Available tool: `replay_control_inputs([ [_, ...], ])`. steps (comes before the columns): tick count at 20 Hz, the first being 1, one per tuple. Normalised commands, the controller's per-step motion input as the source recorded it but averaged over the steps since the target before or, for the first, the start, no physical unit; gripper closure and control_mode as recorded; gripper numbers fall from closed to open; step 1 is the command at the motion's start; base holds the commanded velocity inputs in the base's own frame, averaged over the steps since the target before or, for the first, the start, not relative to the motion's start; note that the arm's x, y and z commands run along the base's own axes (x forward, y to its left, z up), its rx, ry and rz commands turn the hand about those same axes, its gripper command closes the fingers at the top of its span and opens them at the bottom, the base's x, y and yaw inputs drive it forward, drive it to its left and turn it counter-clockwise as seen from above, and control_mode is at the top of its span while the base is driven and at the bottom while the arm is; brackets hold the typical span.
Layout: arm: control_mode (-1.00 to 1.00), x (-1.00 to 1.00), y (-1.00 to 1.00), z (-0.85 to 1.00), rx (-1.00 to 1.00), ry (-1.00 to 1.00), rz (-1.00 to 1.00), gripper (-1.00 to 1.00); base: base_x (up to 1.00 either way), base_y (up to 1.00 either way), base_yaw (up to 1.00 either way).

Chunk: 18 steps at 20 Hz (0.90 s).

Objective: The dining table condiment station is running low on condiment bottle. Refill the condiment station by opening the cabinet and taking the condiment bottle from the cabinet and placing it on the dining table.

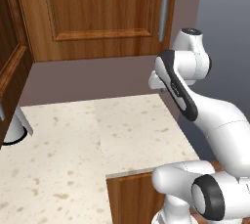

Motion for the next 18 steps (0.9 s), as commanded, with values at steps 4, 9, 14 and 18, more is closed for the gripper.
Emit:
replay_control_inputs([
  [4,-1.00,-0.05,0.00,0.00,0.00,-0.02,0.00,-1.00,0.00,0.00,0.00],
  [9,-1.00,-0.16,0.01,0.00,0.00,-0.07,0.00,-1.00,0.00,0.00,0.00],
  [14,-1.00,-0.85,0.00,0.22,-0.14,-0.76,-0.05,-1.00,0.00,0.00,0.00],
  [18,-1.00,-0.53,0.00,0.72,-0.12,-0.82,-0.04,-1.00,0.00,0.00,0.00],
])
